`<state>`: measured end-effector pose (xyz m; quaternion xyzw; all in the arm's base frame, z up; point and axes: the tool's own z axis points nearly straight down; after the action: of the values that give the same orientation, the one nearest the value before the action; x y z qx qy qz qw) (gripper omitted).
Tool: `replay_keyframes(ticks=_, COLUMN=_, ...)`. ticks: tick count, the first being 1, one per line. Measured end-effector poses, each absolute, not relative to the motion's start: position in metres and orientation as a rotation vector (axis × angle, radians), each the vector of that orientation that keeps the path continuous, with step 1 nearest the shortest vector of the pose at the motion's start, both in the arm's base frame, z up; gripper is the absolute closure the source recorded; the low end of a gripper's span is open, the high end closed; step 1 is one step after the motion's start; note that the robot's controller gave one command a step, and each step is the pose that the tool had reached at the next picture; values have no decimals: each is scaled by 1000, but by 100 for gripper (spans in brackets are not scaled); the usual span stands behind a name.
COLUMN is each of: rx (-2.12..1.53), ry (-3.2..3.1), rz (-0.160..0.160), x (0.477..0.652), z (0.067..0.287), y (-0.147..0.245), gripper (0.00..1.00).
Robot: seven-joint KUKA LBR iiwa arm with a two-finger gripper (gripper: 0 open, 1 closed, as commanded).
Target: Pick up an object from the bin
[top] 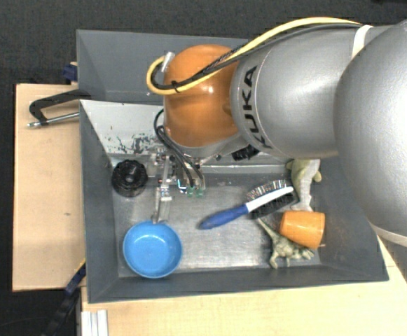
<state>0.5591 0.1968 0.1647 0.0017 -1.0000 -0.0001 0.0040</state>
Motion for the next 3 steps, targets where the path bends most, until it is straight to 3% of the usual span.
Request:
replay_keyframes(ticks=1, rx=195, ry=-3128, rz=0, x=491, z=116, y=230, gripper=0)
replay_keyframes(ticks=2, rx=792, ry=-3040, rz=0, x=495, z=70, y=228, gripper=0)
replay_keyframes(ticks=3, rx=791, ry=-3046, rz=-3, x=496, z=72, y=229, gripper=100)
